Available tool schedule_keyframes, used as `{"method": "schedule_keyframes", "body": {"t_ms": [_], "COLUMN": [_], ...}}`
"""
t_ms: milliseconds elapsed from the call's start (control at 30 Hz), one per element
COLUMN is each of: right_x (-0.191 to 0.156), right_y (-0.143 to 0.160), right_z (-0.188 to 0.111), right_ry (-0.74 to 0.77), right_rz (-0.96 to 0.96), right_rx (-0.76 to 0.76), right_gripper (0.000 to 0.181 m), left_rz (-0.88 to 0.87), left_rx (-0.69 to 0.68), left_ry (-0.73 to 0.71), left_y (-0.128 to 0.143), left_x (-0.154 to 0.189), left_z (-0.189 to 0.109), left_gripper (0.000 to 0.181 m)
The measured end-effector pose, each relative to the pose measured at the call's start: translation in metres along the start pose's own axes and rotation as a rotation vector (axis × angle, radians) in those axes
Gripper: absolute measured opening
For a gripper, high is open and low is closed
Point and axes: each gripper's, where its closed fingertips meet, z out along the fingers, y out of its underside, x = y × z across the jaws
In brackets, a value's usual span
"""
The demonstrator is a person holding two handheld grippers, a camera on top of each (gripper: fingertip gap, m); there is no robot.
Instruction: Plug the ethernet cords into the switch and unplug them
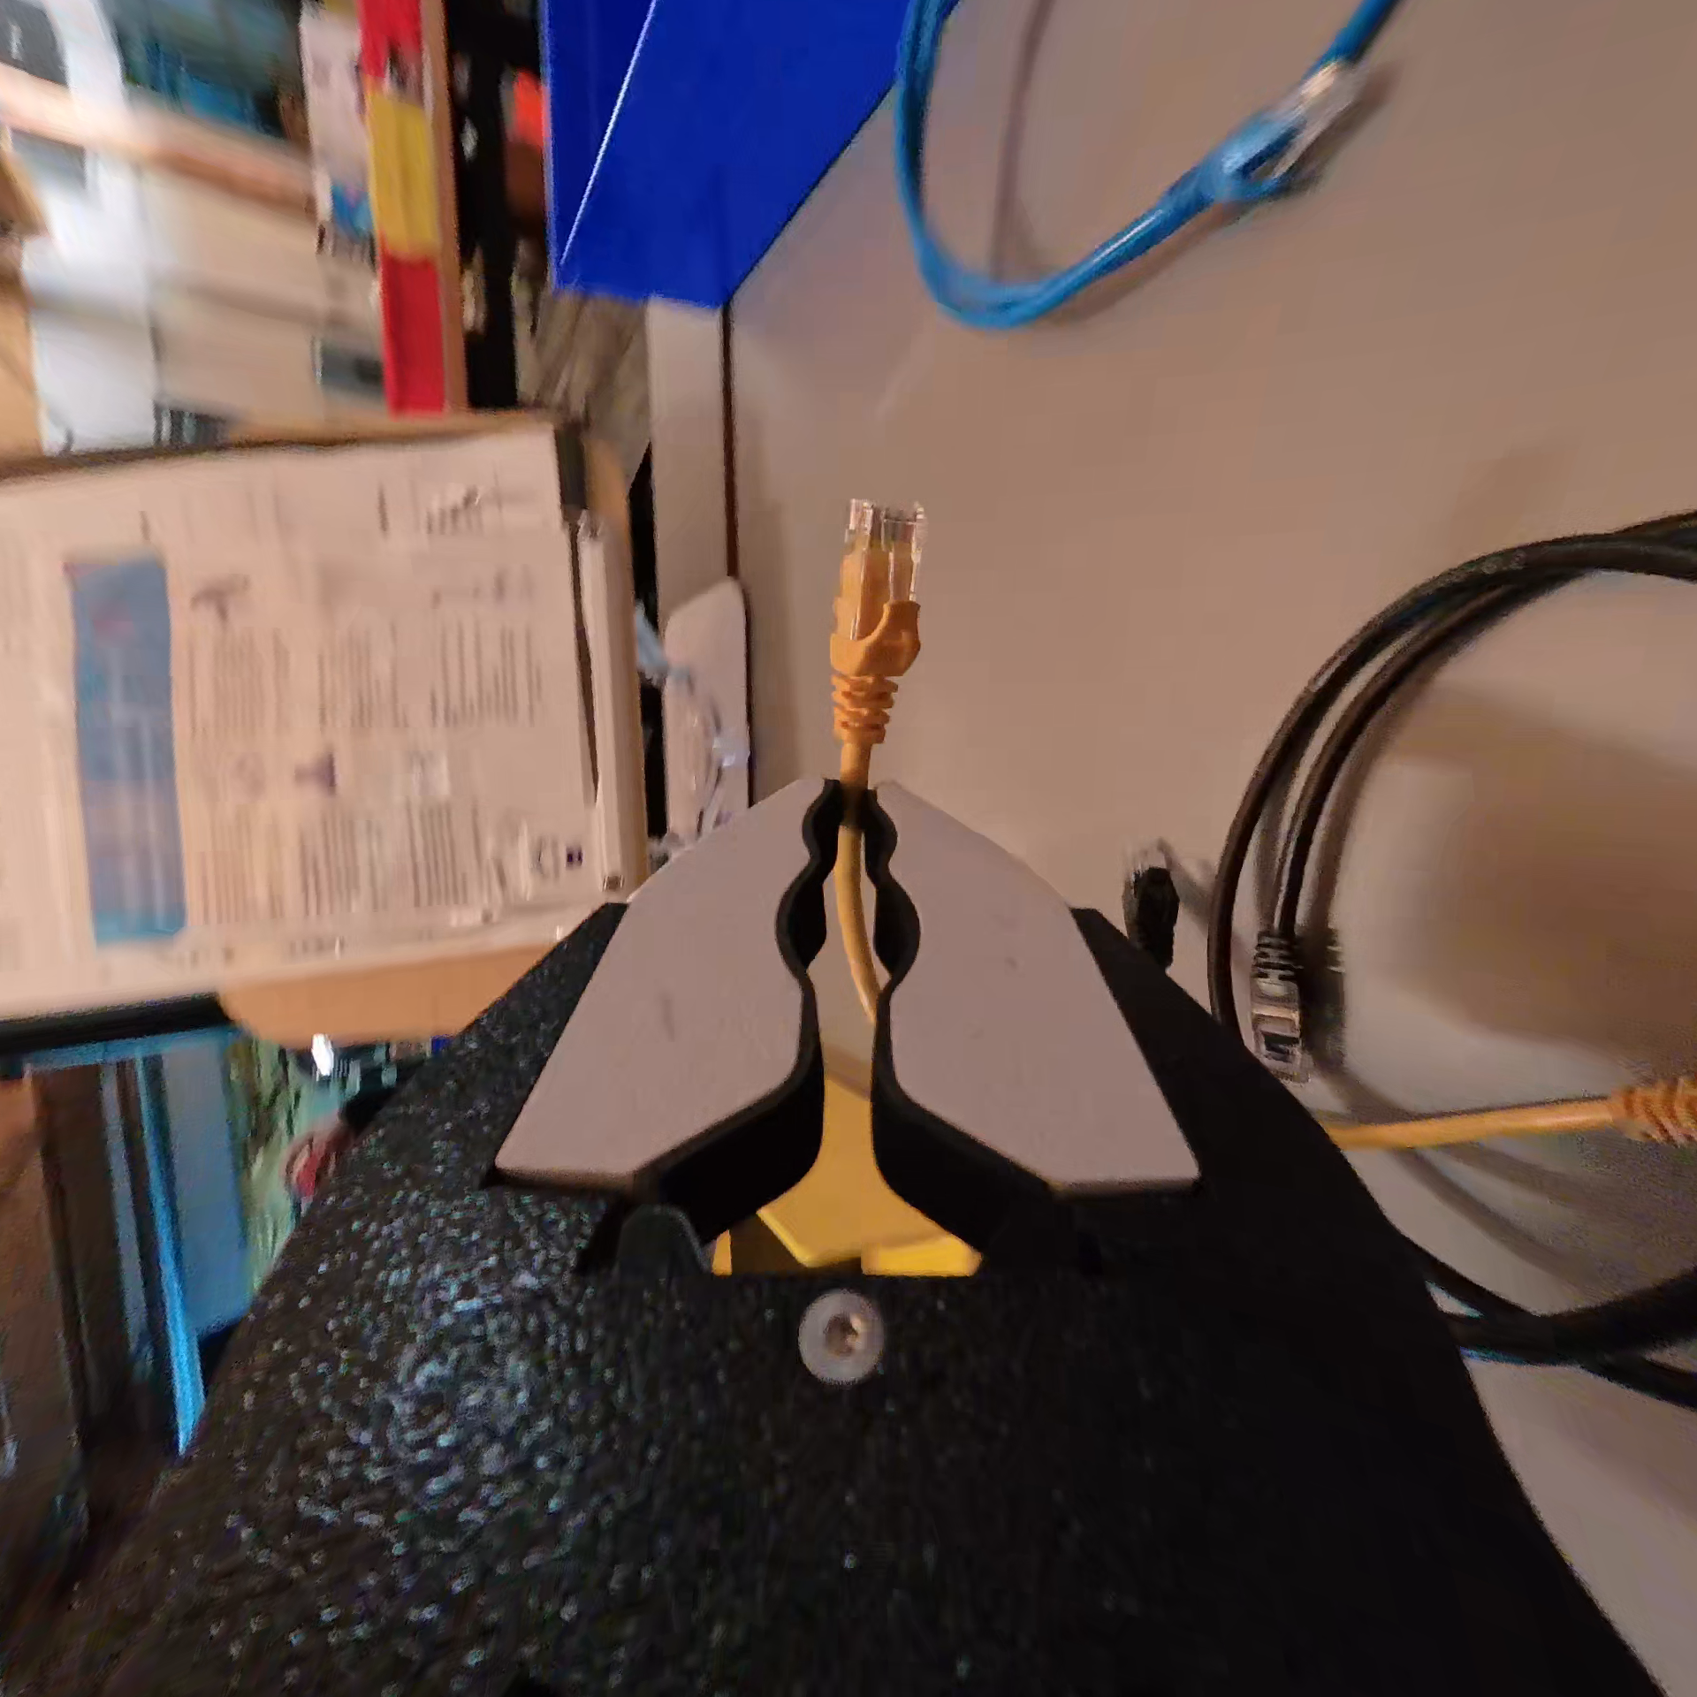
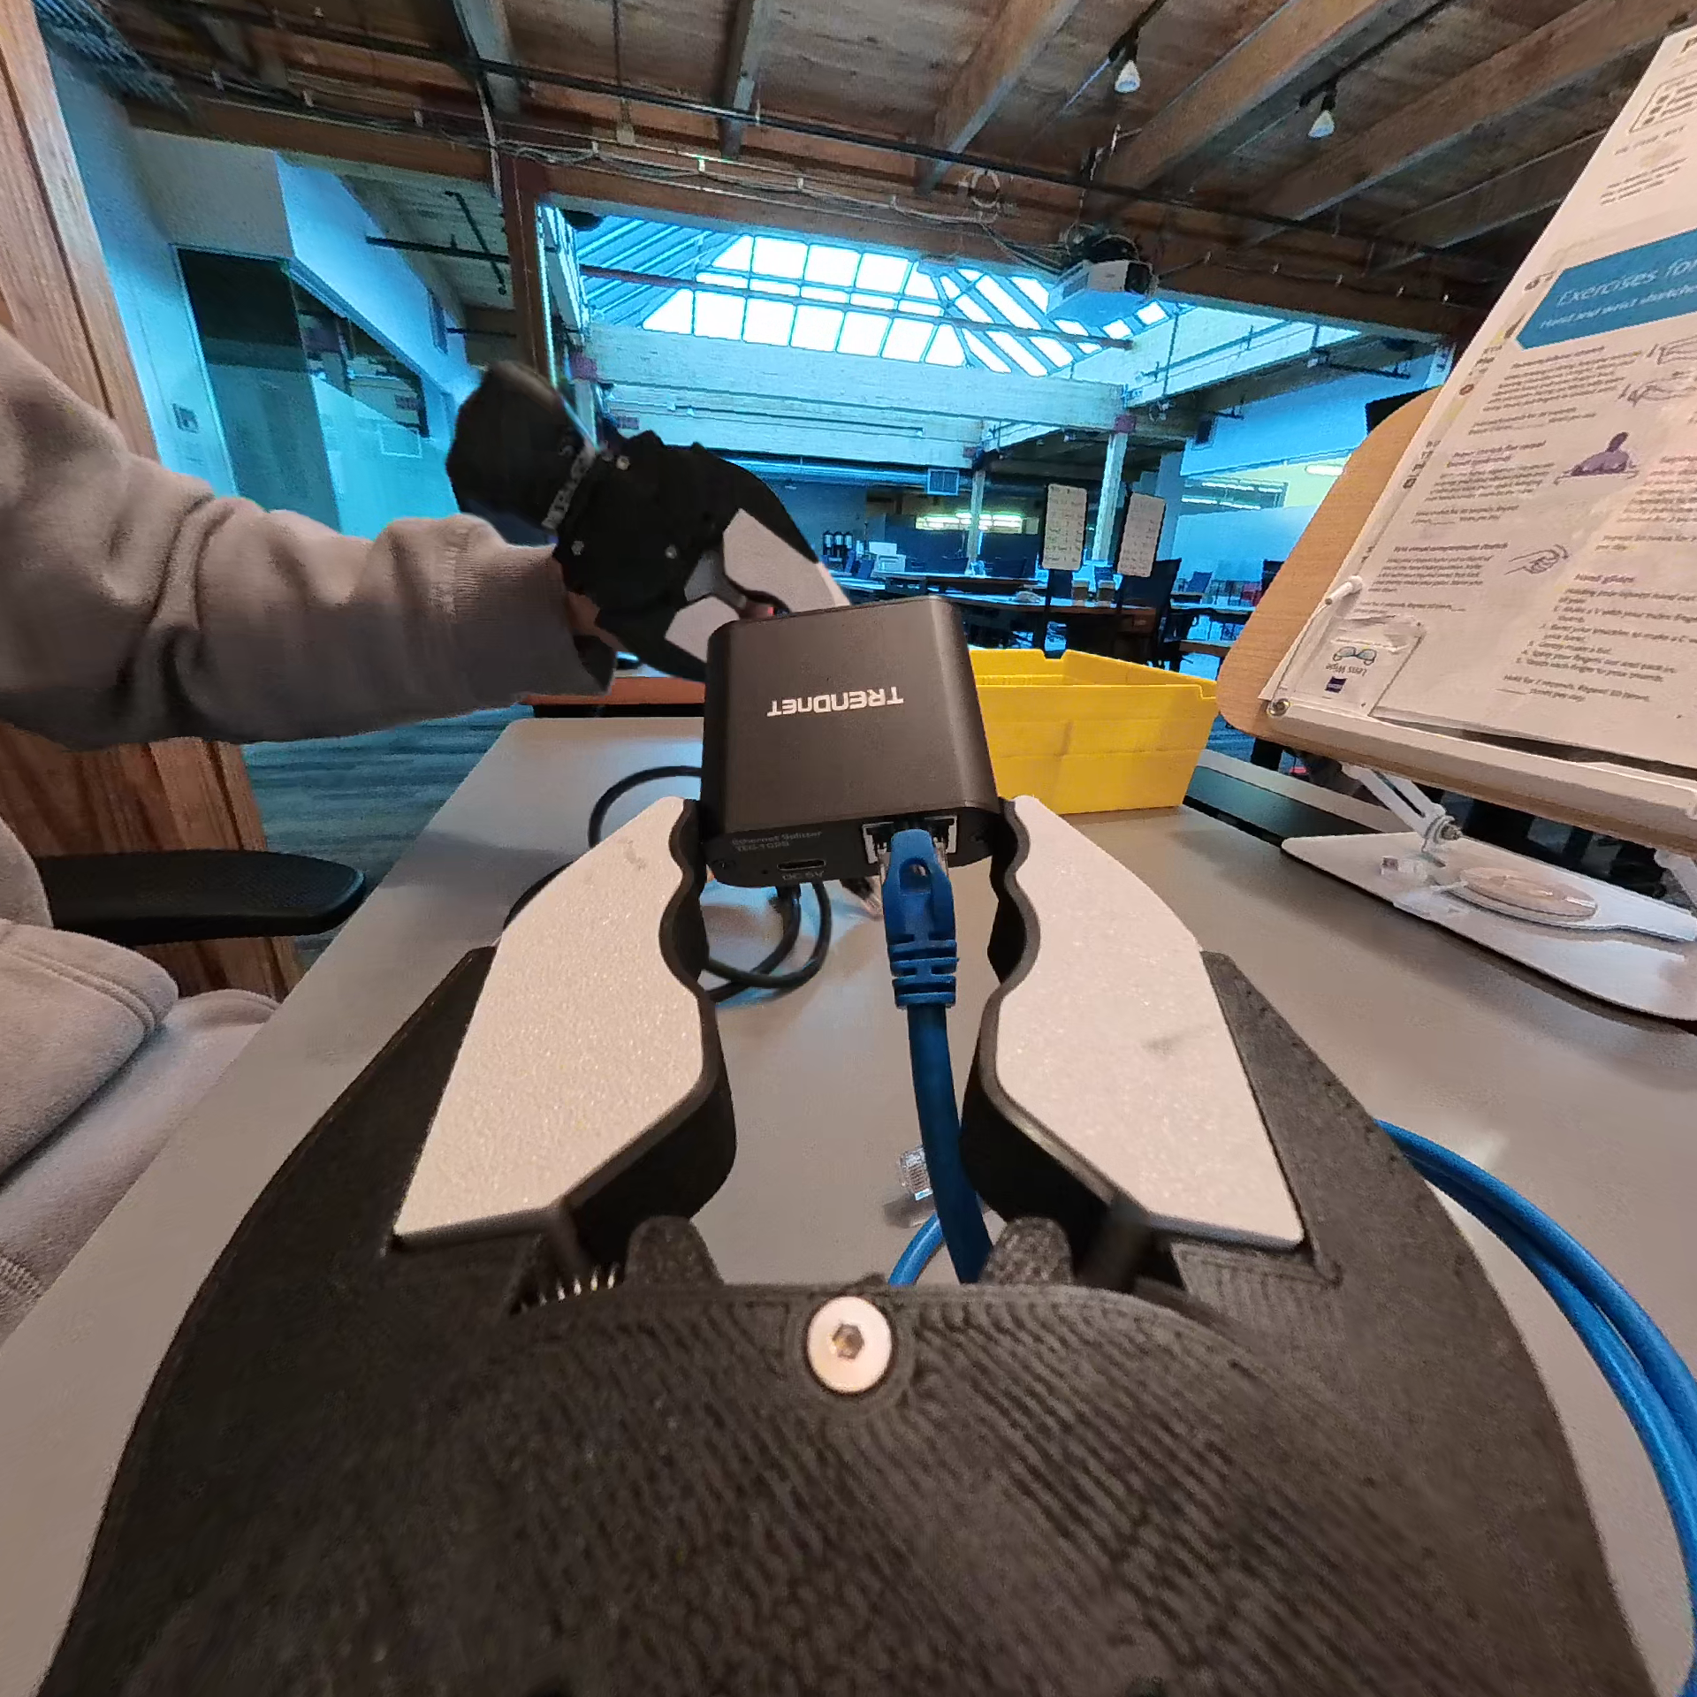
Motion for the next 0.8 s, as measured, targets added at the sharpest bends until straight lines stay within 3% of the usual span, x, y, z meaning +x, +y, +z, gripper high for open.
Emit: {"method": "schedule_keyframes", "body": {"t_ms": [67,200,333,433,500,567,667,800], "right_x": [-0.001,-0.001,0.001,0.001,0.002,0.002,0.001,0.001], "right_y": [0.000,0.001,0.000,0.000,-0.001,-0.001,-0.001,-0.001], "right_z": [0.000,0.001,0.000,0.000,-0.001,-0.001,-0.001,-0.001], "right_ry": [0.001,0.003,0.006,0.008,0.010,0.009,0.010,0.009], "right_rz": [-0.007,-0.011,-0.001,0.004,0.004,0.006,0.002,-0.003], "right_rx": [-0.004,-0.011,-0.003,0.003,0.006,0.006,0.006,0.006], "right_gripper": [0.060,0.060,0.060,0.060,0.060,0.060,0.060,0.060], "left_rz": [0.018,0.066,0.033,-0.097,-0.192,-0.151,-0.064,-0.022], "left_rx": [-0.029,-0.198,-0.200,-0.136,-0.118,-0.135,-0.294,-0.275], "left_ry": [-0.061,-0.396,-0.541,-0.372,-0.177,0.025,0.290,0.487], "left_y": [0.007,0.038,0.031,0.023,0.022,0.024,0.055,0.074], "left_x": [-0.015,-0.082,-0.120,-0.112,-0.090,-0.056,-0.003,0.035], "left_z": [0.006,-0.009,-0.034,-0.027,-0.013,0.004,0.019,0.019], "left_gripper": [0.004,0.004,0.004,0.004,0.004,0.004,0.004,0.004]}}
